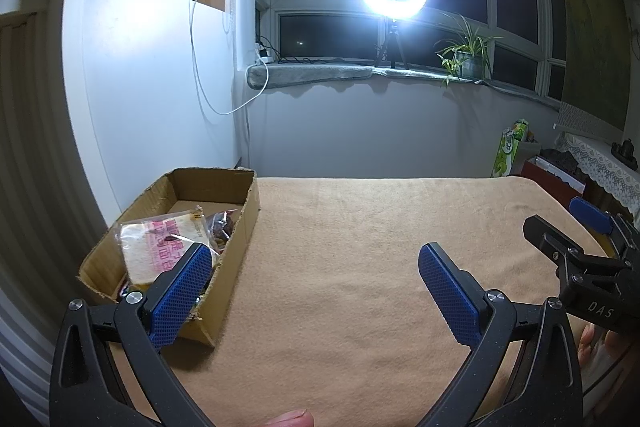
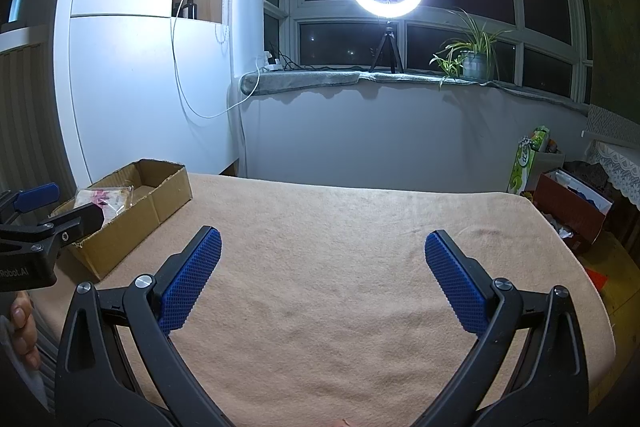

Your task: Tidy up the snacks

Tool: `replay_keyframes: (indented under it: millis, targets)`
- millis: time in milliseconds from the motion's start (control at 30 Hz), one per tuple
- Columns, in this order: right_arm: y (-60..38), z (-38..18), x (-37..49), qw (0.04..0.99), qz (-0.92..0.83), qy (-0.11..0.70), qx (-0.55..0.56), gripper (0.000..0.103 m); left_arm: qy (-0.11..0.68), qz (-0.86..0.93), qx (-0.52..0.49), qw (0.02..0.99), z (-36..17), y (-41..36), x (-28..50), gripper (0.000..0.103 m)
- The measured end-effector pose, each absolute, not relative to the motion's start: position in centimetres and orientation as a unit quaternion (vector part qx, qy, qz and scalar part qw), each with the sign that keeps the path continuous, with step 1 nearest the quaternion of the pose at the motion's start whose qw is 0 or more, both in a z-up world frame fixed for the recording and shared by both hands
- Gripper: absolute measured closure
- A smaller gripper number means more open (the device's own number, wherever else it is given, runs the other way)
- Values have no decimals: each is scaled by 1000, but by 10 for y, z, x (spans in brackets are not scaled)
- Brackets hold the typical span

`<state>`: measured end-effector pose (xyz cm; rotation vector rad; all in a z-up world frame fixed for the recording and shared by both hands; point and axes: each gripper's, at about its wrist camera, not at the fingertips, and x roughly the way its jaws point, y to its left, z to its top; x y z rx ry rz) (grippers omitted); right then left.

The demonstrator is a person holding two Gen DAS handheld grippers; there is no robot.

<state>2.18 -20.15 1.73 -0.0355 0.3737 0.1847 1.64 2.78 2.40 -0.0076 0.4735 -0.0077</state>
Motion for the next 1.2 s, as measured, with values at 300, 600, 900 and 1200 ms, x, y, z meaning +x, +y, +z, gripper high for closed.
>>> replay_keyframes:
  millis: [300,600,900,1200]
  targets:
    - [-201,17,21,978,91,185,-17,0,235,-3,-4,972,23,30,16,0]
    - [-201,17,21,978,92,186,-17,0,237,-3,-3,972,22,31,15,0]
    - [-201,15,22,978,93,187,-18,0,236,-7,6,972,21,27,16,0]
    - [-202,12,22,977,94,189,-19,0,218,21,8,976,22,31,11,0]
